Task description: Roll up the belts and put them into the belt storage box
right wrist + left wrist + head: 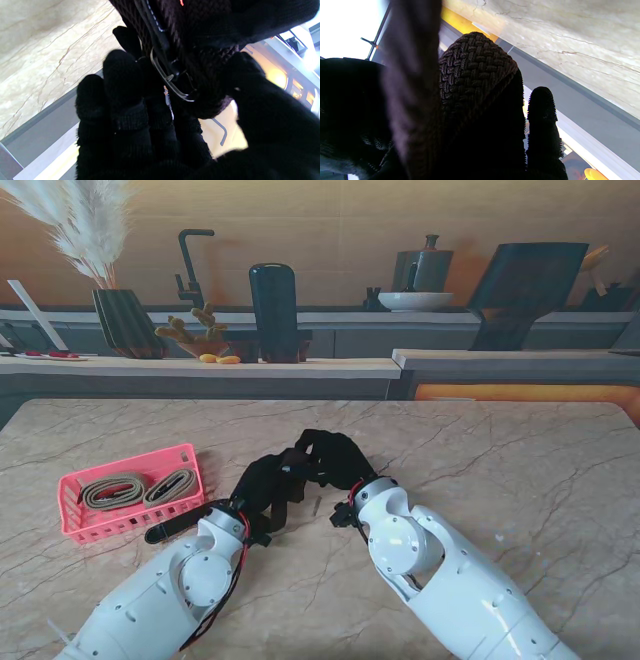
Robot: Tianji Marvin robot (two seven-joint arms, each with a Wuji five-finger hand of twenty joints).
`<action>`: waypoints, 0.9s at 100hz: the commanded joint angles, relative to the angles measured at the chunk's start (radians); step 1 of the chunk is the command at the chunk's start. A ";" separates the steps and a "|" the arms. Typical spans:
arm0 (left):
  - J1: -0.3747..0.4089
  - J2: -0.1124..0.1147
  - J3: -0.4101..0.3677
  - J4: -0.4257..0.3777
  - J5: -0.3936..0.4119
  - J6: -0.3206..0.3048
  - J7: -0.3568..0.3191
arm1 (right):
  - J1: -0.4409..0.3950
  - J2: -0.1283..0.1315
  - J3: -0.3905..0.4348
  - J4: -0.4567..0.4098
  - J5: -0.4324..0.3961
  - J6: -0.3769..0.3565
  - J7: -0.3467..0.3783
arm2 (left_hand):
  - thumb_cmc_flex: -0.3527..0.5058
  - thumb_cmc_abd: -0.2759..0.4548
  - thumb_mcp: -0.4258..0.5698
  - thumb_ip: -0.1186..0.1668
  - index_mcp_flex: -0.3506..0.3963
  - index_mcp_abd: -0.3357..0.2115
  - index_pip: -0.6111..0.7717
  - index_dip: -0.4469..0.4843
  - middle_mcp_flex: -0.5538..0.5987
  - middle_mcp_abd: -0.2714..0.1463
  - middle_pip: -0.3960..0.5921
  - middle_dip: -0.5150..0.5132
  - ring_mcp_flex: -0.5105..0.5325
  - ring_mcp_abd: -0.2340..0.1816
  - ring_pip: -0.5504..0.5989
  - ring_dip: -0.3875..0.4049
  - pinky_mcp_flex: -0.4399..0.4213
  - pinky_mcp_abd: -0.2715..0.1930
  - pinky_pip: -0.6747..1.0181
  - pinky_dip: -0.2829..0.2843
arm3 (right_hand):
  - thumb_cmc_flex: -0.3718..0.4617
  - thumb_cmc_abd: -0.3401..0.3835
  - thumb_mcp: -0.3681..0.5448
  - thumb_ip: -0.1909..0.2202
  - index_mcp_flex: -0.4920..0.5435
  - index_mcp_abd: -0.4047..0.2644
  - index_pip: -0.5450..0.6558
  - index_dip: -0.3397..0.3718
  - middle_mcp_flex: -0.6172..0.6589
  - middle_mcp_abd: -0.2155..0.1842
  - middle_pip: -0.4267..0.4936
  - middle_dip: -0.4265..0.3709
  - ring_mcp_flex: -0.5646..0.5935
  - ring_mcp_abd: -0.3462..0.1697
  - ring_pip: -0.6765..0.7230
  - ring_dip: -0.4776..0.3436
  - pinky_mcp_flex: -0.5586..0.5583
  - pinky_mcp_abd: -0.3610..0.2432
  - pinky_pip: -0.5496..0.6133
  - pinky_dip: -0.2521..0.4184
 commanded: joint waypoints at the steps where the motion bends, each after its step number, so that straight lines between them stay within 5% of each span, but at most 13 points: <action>1: -0.002 -0.017 0.003 -0.045 0.001 -0.019 0.003 | -0.016 -0.015 -0.018 0.008 0.004 0.004 0.011 | -0.016 0.253 0.030 0.016 -0.011 -0.043 0.091 0.017 -0.025 -0.072 0.014 -0.006 -0.023 -0.023 0.013 -0.004 -0.009 -0.003 0.026 0.018 | 0.183 0.009 0.112 0.003 0.122 -0.230 0.018 -0.073 0.051 -0.043 -0.051 -0.030 0.039 -0.018 -0.028 -0.016 0.030 -0.035 0.006 -0.012; 12: 0.003 -0.019 -0.002 -0.051 -0.010 -0.022 0.003 | -0.021 -0.017 -0.014 0.004 0.016 0.001 0.006 | -0.034 0.252 0.028 0.011 -0.017 -0.056 0.090 0.021 -0.035 -0.074 0.011 -0.016 -0.032 -0.024 0.006 -0.005 -0.016 -0.001 0.019 0.015 | 0.210 0.004 0.164 0.006 0.172 -0.275 0.057 -0.089 0.063 -0.058 -0.111 -0.025 0.049 -0.027 -0.093 -0.032 0.049 -0.047 -0.021 -0.020; 36: 0.006 -0.022 -0.006 -0.049 -0.023 -0.032 0.001 | -0.054 -0.024 0.027 -0.034 0.047 0.003 -0.028 | -0.151 0.253 0.071 -0.072 -0.096 -0.208 0.001 -0.002 -0.129 -0.081 0.019 -0.187 -0.097 -0.026 -0.057 0.007 -0.054 0.014 -0.004 0.016 | 0.228 0.023 0.212 0.000 0.174 -0.358 0.091 0.004 0.040 -0.083 -0.160 0.007 0.035 -0.041 -0.151 -0.030 0.048 -0.072 -0.051 -0.018; 64: 0.009 -0.022 -0.010 -0.053 -0.038 -0.032 -0.012 | -0.096 -0.018 0.077 -0.087 0.012 -0.037 -0.067 | -0.310 0.253 0.116 -0.061 -0.239 -0.229 -0.435 -0.087 -0.330 -0.090 -0.075 -0.268 -0.225 -0.019 -0.160 0.022 -0.119 0.016 -0.045 0.018 | 0.223 0.034 0.207 0.000 0.174 -0.391 0.087 0.038 0.034 -0.110 -0.157 0.030 0.025 -0.058 -0.145 -0.018 0.042 -0.091 -0.056 -0.011; 90: 0.017 -0.019 -0.016 -0.065 -0.084 -0.043 -0.062 | -0.123 -0.017 0.117 -0.126 -0.015 -0.076 -0.109 | -0.472 0.253 0.166 -0.076 -0.332 -0.255 -0.744 -0.288 -0.382 -0.115 -0.141 -0.320 -0.294 -0.039 -0.287 -0.008 -0.139 0.013 -0.090 0.003 | 0.221 0.048 0.188 0.000 0.163 -0.408 0.087 0.052 0.031 -0.123 -0.158 0.035 0.020 -0.071 -0.140 -0.011 0.042 -0.108 -0.060 -0.007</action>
